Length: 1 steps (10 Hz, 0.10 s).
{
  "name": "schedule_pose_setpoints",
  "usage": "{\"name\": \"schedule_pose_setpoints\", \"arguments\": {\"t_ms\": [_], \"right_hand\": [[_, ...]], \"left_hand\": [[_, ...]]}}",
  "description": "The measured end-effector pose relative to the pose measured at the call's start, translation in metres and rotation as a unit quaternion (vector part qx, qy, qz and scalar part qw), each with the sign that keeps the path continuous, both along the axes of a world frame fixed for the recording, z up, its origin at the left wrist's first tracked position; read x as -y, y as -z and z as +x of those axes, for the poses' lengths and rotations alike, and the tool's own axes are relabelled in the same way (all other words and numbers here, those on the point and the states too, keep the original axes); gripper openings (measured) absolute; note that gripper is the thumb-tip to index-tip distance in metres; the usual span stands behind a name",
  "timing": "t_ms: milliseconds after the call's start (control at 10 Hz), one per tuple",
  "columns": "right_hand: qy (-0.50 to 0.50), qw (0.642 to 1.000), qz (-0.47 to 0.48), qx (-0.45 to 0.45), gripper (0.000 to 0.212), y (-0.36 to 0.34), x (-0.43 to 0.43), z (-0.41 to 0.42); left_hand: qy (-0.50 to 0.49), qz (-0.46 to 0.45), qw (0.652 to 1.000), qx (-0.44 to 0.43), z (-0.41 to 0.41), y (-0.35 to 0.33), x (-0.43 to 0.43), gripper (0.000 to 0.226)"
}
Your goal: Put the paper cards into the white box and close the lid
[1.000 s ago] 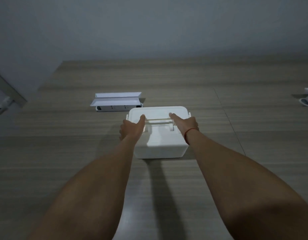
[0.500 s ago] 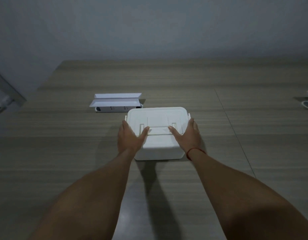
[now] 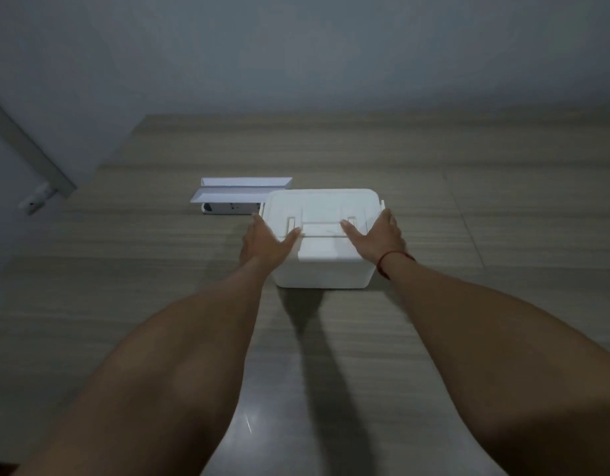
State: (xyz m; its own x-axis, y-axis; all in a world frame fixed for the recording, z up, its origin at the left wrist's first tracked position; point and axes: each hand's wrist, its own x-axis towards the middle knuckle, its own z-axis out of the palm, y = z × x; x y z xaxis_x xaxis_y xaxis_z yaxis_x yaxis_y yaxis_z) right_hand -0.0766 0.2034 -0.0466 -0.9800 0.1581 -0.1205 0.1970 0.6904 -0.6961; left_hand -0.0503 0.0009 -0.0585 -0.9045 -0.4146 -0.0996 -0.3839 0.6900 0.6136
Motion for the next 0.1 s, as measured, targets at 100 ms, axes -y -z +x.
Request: {"name": "schedule_pose_setpoints", "arguments": {"t_ms": [100], "right_hand": [[-0.018, 1.0, 0.01, 0.005, 0.092, -0.0106, 0.0027, 0.0143]], "left_hand": [[0.015, -0.005, 1.0, -0.009, 0.0191, -0.0053, 0.0038, 0.088]]}}
